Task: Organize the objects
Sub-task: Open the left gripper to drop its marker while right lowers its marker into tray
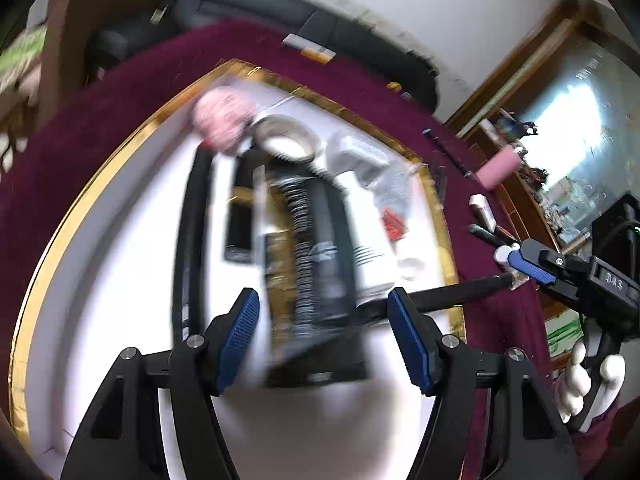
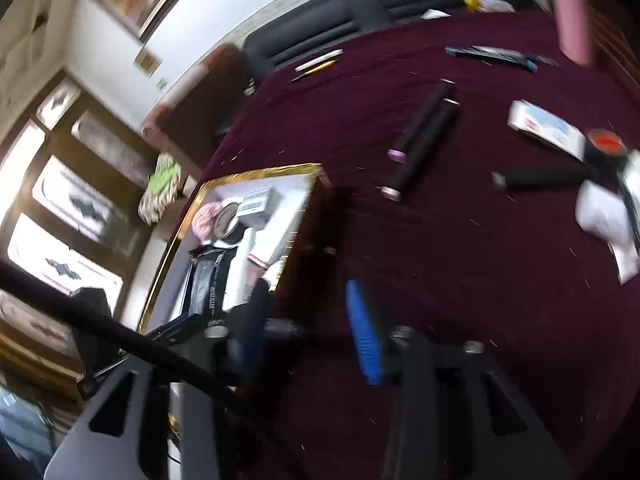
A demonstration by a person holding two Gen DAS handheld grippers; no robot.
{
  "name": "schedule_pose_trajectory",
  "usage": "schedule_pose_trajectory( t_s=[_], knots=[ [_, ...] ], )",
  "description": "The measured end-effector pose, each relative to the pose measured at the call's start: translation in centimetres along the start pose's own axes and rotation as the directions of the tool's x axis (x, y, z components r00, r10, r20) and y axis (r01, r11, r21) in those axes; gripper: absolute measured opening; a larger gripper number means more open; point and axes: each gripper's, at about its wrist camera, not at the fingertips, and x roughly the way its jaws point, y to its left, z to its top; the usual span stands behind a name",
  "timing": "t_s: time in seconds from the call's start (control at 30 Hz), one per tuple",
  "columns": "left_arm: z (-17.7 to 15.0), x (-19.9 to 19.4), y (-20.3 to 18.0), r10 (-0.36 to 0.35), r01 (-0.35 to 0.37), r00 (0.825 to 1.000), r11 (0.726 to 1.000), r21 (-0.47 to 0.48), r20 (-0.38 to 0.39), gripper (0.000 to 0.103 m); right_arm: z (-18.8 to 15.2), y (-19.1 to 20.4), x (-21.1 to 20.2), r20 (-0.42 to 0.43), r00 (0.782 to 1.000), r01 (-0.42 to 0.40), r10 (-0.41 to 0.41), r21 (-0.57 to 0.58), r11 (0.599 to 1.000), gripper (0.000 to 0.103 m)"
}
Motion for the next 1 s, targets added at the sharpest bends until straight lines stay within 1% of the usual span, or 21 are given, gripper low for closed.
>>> schedule_pose_trajectory(
  t_s=[0.03, 0.1, 0.17, 0.23, 0.3, 0.37, 0.4, 0.47, 0.5, 0.53, 0.57, 0.6, 0.63, 0.73, 0.8, 0.83, 0.87, 0.9, 0.97, 1.0],
  knots=[
    [-0.1, -0.3, -0.5, -0.009, 0.009, 1.000, 1.000, 0.006, 0.024, 0.060, -0.1, -0.7, -0.3, -0.006, 0.999, -0.038, 0.039, 0.036, 0.999, 0.055],
    [-0.5, 0.1, -0.9, -0.034, 0.035, 0.999, 0.999, -0.010, 0.011, 0.060, -0.6, -1.7, -0.1, -0.032, 0.991, -0.122, 0.126, 0.105, 0.987, 0.055],
    [-0.9, 0.3, -1.3, -0.057, 0.057, 0.998, 0.998, -0.025, 0.001, 0.060, -0.5, -2.3, 0.3, -0.053, 0.986, -0.150, 0.158, 0.138, 0.979, 0.055],
    [-1.3, 0.3, -1.9, -0.065, 0.065, 0.998, 0.998, -0.014, 0.006, 0.060, -0.4, -2.2, 1.3, -0.068, 0.986, -0.141, 0.152, 0.150, 0.979, 0.055],
    [-1.4, 0.3, -2.0, -0.072, 0.072, 0.997, 0.997, -0.016, 0.002, 0.060, -0.1, -1.7, 2.8, -0.110, 0.981, -0.140, 0.158, 0.154, 0.978, 0.055],
    [-1.5, 0.1, -1.9, -0.076, 0.076, 0.997, 0.997, -0.032, 0.008, 0.060, -0.3, -1.1, 3.9, -0.144, 0.980, -0.115, 0.139, 0.162, 0.980, 0.055],
    [-1.5, 0.1, -1.8, -0.081, 0.082, 0.997, 0.996, -0.041, 0.014, 0.060, -0.3, -0.6, 4.2, -0.147, 0.981, -0.102, 0.123, 0.144, 0.984, 0.056],
    [-1.4, -0.2, -1.4, -0.106, 0.108, 0.994, 0.992, -0.067, 0.037, 0.060, -0.1, 1.4, 4.3, -0.148, 0.988, -0.033, 0.034, 0.005, 0.999, 0.056],
    [-1.4, -0.5, -1.2, -0.127, 0.130, 0.991, 0.989, -0.072, 0.052, 0.060, -0.2, 2.3, 4.4, -0.149, 0.989, 0.008, -0.019, -0.073, 0.997, 0.056],
    [-1.4, -0.6, -1.4, -0.144, 0.149, 0.987, 0.986, -0.073, 0.064, 0.060, -0.4, 3.3, 4.6, -0.151, 0.985, 0.059, -0.085, -0.168, 0.984, 0.056],
    [-1.5, -0.9, -1.2, -0.159, 0.164, 0.984, 0.984, -0.074, 0.077, 0.060, -0.7, 4.1, 4.9, -0.152, 0.977, 0.106, -0.148, -0.255, 0.961, 0.056],
    [-1.5, -1.2, -1.1, -0.170, 0.177, 0.982, 0.981, -0.075, 0.086, 0.060, -0.8, 4.5, 5.3, -0.148, 0.970, 0.139, -0.194, -0.318, 0.938, 0.056],
    [-1.6, -1.5, -0.9, -0.180, 0.187, 0.979, 0.980, -0.075, 0.092, 0.060, -1.3, 5.0, 5.7, -0.132, 0.959, 0.178, -0.249, -0.402, 0.898, 0.056],
    [-2.0, -3.0, -0.3, -0.201, 0.210, 0.972, 0.975, -0.074, 0.122, 0.060, -2.1, 5.5, 6.8, -0.103, 0.949, 0.201, -0.297, -0.527, 0.826, 0.056],
    [-2.2, -3.8, 0.3, -0.207, 0.220, 0.969, 0.972, -0.085, 0.136, 0.060, -2.2, 5.8, 7.3, -0.095, 0.947, 0.206, -0.307, -0.554, 0.807, 0.043],
    [-2.3, -4.1, 0.5, -0.207, 0.222, 0.968, 0.971, -0.092, 0.143, 0.060, -2.2, 5.8, 7.7, -0.106, 0.944, 0.205, -0.312, -0.552, 0.808, 0.032],
    [-2.5, -4.4, 0.7, -0.205, 0.221, 0.967, 0.970, -0.099, 0.148, 0.060, -2.0, 6.0, 7.8, -0.119, 0.946, 0.194, -0.302, -0.540, 0.819, 0.027],
    [-2.6, -4.5, 0.8, -0.202, 0.218, 0.968, 0.971, -0.102, 0.150, 0.061, -1.9, 5.8, 7.7, -0.143, 0.949, 0.170, -0.280, -0.517, 0.839, 0.024],
    [-2.7, -4.7, 1.1, -0.191, 0.209, 0.969, 0.972, -0.111, 0.155, 0.061, -1.7, 5.2, 7.3, -0.171, 0.955, 0.135, -0.242, -0.475, 0.869, 0.016],
    [-2.8, -5.0, 1.4, -0.184, 0.204, 0.970, 0.972, -0.117, 0.156, 0.061, -1.8, 5.2, 6.6, -0.179, 0.959, 0.117, -0.218, -0.450, 0.885, 0.015]
  ],
)
